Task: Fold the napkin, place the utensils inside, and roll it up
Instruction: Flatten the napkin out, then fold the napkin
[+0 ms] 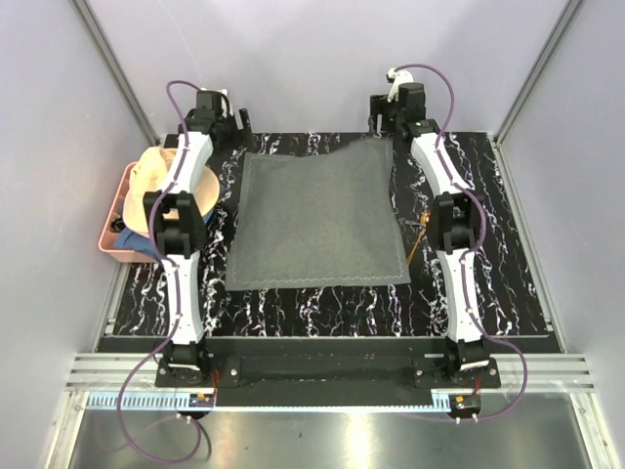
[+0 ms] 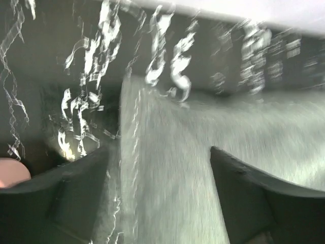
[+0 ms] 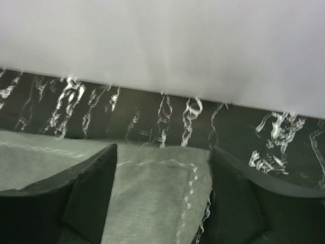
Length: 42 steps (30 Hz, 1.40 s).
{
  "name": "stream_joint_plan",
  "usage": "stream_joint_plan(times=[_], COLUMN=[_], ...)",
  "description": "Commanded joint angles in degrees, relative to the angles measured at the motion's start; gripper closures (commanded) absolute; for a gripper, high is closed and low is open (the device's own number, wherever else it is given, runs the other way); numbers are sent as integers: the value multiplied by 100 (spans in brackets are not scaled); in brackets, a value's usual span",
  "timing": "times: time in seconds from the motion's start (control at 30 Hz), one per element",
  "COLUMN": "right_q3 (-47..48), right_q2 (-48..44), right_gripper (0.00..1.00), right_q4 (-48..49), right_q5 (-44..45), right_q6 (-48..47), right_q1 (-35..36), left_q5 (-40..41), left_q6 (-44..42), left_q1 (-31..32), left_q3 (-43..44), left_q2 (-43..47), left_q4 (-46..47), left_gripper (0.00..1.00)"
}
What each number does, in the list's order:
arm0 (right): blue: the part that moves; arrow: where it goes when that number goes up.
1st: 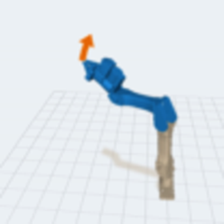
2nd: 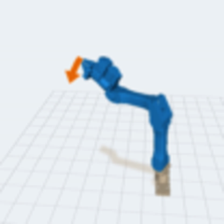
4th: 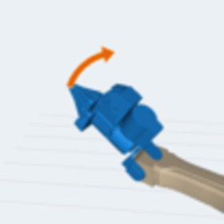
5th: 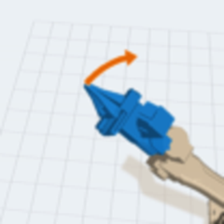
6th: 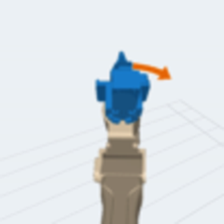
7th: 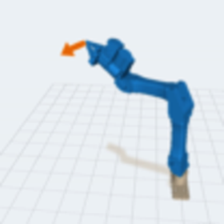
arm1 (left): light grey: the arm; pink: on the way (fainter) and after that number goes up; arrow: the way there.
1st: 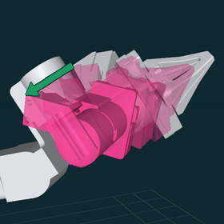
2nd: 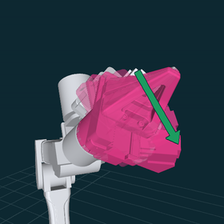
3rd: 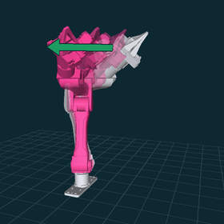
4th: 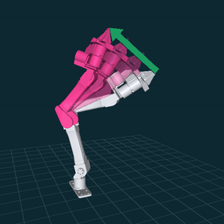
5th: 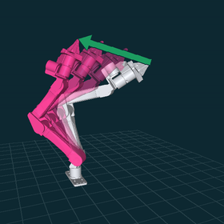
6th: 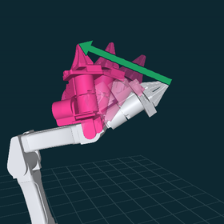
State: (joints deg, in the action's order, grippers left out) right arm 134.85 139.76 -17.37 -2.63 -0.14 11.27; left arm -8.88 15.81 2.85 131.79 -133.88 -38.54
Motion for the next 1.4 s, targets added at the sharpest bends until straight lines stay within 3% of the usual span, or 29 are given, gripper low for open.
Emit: stream_joint_plan(times=[0.0, 0.13, 0.33, 0.37, 0.47, 0.67, 0.83, 0.97, 1.07, 1.2, 1.37], right_q3=[2325, 1354, -1869, -2770, -4206, -6141, -7085, -7524, -7788, -7851, -7869], right_q2=[885, 152, -2012, -2302, -3313, -4939, -5784, -6162, -6479, -6489, -6269], right_gripper=[11, 10, 9, 9, 9, 9, 9, 8, 1, 0, 24], right_q4=[-1145, -1121, -287, -137, 225, -144, -811, -1409, -1647, -2007, -2095], right_q5=[-685, -1080, -1546, -1547, -1381, -765, -573, -221, 26, 70, -44], right_q6=[-21, 339, 796, 953, 1305, 1929, 2167, 2439, 2677, 2748, 2844], right_q1=[-72, -72, -46, -37, -28, -28, -46, -37, -46, -46, -54], left_q5=[-104, -192, -368, -342, -394, -237, -298, -167, -288, -685, -219], left_q6=[-131, -131, -166, -123, 183, 570, 1011, 687, 476, -156, -184], left_q1=[-66, 13, 495, 575, 927, 1560, 1560, 1560, 1560, 1560, 1534], left_q3=[27, -1434, -2288, -2393, -3225, -4922, -5997, -6016, -5893, -5989, -6279], left_q2=[608, 1652, 2287, 2340, 2647, 3377, 4326, 4941, 5337, 5828, 5962], left_q4=[564, 1699, 2079, 2079, 2210, 2782, 2669, 1468, 878, 568, 805], left_gripper=[3, 1, 1, 1, 1, 1, 1, 1, 1, 1, 1])
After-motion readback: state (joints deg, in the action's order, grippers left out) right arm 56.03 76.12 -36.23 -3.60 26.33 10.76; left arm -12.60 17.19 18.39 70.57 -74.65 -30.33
